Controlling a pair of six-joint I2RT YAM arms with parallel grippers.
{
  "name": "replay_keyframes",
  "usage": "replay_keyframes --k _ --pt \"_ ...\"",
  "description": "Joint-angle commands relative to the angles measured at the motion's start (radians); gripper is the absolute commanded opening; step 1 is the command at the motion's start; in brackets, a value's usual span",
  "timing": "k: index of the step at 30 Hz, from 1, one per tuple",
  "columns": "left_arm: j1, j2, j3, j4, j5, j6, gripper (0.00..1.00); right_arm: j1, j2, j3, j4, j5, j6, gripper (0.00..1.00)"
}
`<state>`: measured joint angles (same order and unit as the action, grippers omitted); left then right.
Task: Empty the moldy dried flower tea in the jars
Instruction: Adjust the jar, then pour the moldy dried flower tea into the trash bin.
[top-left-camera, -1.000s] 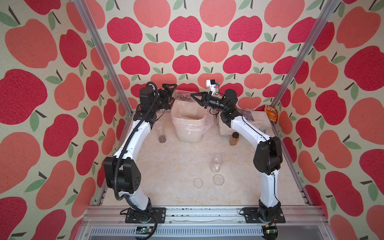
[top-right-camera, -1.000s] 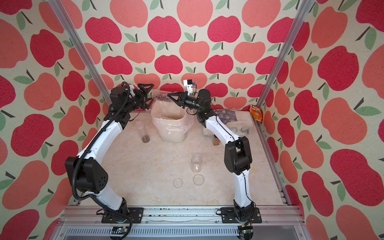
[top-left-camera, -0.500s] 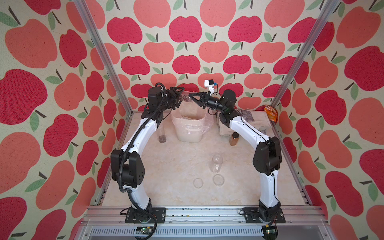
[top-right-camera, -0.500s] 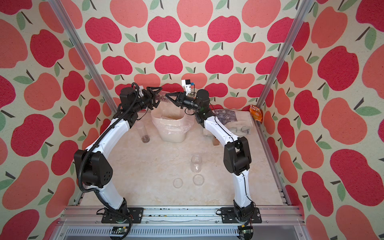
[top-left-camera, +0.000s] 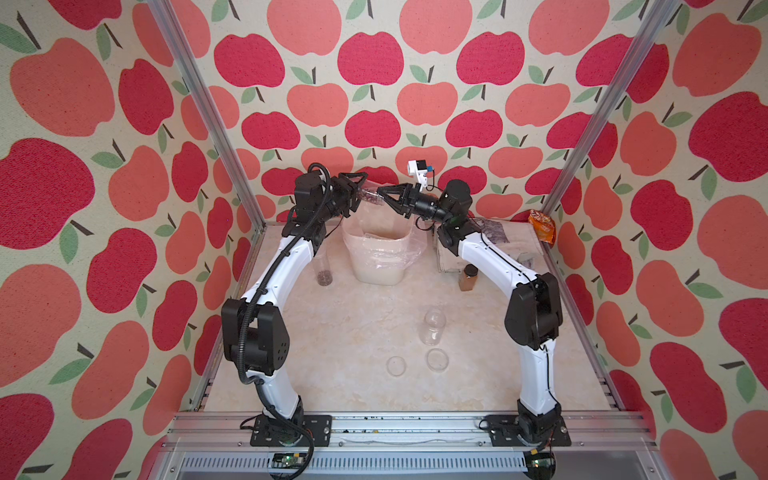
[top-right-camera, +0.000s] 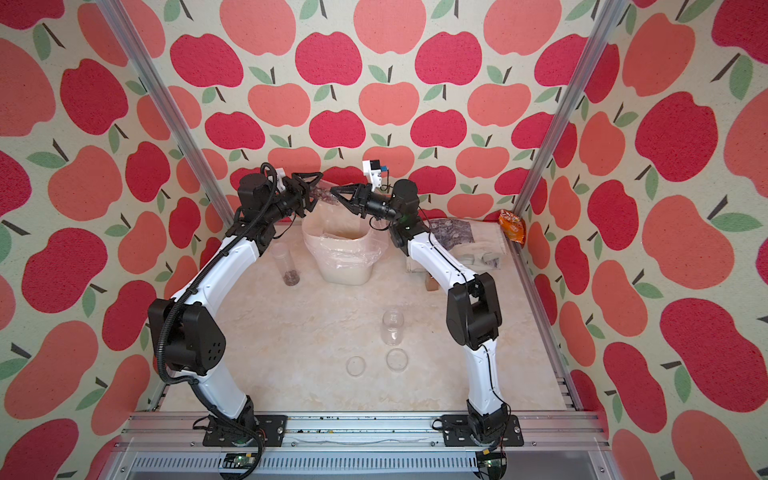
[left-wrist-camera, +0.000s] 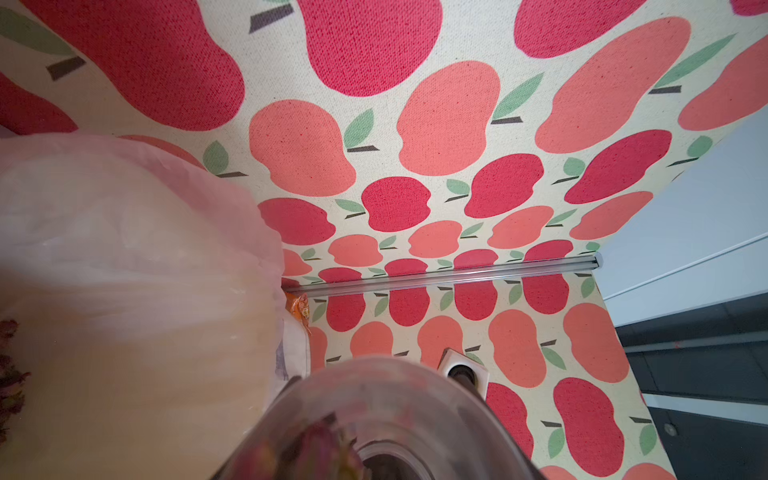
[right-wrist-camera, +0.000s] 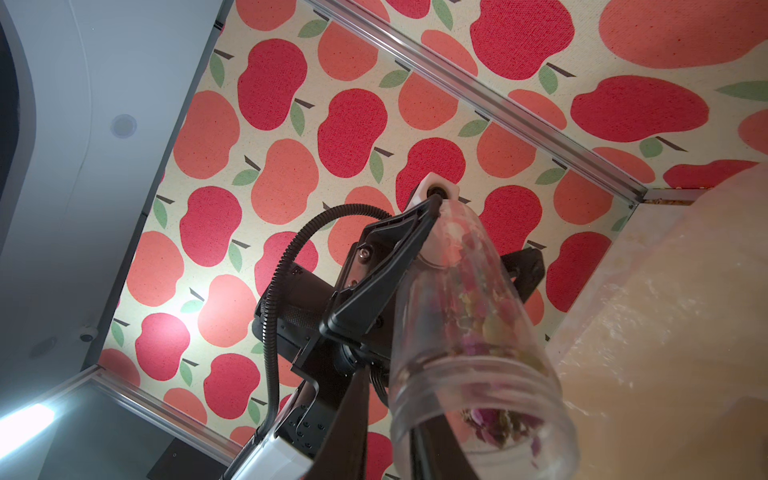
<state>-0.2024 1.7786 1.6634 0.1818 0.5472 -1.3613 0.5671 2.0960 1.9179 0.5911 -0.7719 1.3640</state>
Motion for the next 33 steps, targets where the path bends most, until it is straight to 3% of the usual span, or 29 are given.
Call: replay_keyframes --k 1,18,26,33 --pt "0.003 -0.018 -0.001 -0.045 -0.030 0.089 0.16 -0.016 -0.018 -0.018 0.054 -0.001 -0.003 0.27" --pt "0.002 -0.017 0.046 -0.174 -0.121 0.288 0.07 -0.061 -0.121 -0.166 0.050 0.005 -0.072 0.58" --pt "-0.015 0.001 0.101 -0.266 -0.195 0.427 0.04 -0.074 -0.192 -0.239 -0.072 0.003 -0.210 0.75" --pt "-0.045 0.028 0.163 -0.350 -0.266 0.556 0.03 -0.092 -0.246 -0.297 -0.194 0.012 -0.339 0.84"
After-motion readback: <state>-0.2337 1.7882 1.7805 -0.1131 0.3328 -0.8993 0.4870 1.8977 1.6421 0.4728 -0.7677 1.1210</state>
